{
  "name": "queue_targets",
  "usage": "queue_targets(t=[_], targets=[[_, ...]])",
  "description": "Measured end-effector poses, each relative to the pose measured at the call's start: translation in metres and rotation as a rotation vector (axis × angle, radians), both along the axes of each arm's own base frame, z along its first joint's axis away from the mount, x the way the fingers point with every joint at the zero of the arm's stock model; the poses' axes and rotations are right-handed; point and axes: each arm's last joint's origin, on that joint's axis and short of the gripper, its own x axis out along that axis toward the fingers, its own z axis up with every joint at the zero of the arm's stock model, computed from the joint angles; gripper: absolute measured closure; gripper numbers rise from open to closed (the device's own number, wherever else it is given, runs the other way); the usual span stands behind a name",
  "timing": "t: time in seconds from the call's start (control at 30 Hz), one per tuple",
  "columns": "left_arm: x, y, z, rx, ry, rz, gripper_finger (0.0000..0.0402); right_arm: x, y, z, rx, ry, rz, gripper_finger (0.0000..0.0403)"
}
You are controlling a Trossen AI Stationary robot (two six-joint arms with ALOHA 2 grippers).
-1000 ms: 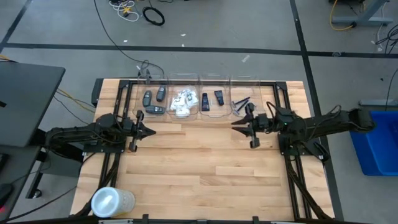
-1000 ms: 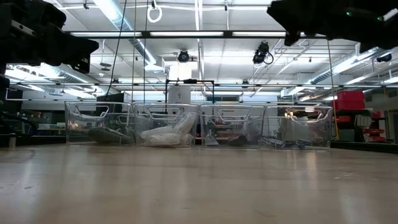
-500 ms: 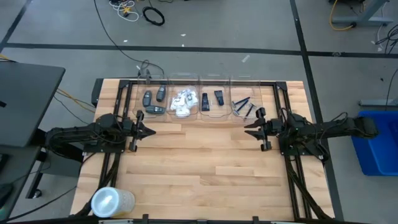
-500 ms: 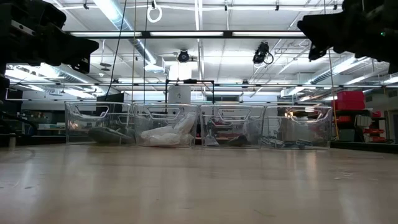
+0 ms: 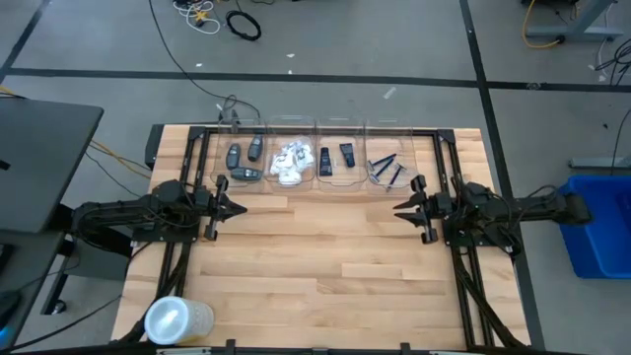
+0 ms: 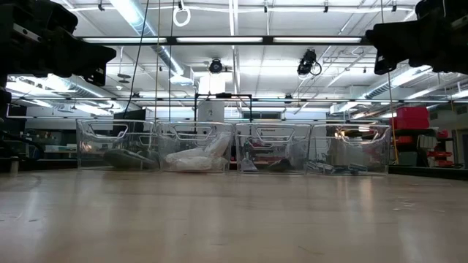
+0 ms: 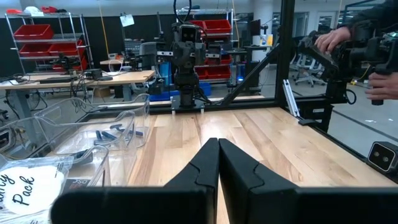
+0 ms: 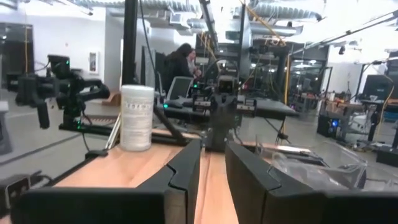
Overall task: Pick & Place Travel size toiletries
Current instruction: Return to home position
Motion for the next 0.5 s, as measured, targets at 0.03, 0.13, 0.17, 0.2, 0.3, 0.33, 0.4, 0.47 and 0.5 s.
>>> queue_targets(t=[0.03, 0.13, 0.17, 0.2, 0.3, 0.33, 0.4, 0.47, 0.5], targets=[[0.000, 0.000, 0.000, 0.000, 0.000, 0.000, 0.0387, -0.001, 0.000, -0.001, -0.002, 0.009, 0.000, 0.0316], [0.000, 0.000, 0.000, 0.000, 0.000, 0.000, 0.0387, -0.005, 0.000, -0.004, -0.008, 0.040, -0.001, 0.0317], [0.000, 0.000, 0.000, 0.000, 0.000, 0.000, 0.0387, -0.006, 0.000, -0.005, -0.008, 0.052, -0.002, 0.0317], [0.000, 0.000, 0.000, 0.000, 0.000, 0.000, 0.0387, -0.007, 0.000, -0.007, -0.008, 0.064, -0.001, 0.0317], [0.000, 0.000, 0.000, 0.000, 0.000, 0.000, 0.0387, -0.009, 0.000, -0.011, -0.008, 0.105, -0.002, 0.0316], [0.000, 0.000, 0.000, 0.000, 0.000, 0.000, 0.0387, -0.010, 0.000, -0.012, -0.007, 0.119, -0.003, 0.0316], [0.000, 0.000, 0.000, 0.000, 0.000, 0.000, 0.0387, -0.012, 0.000, -0.015, -0.005, 0.144, -0.018, 0.0317], [0.000, 0.000, 0.000, 0.000, 0.000, 0.000, 0.0387, -0.012, -0.001, -0.017, -0.003, 0.160, -0.036, 0.0317], [0.000, 0.000, 0.000, 0.000, 0.000, 0.000, 0.0387, -0.013, -0.001, -0.017, -0.003, 0.166, -0.039, 0.0317]])
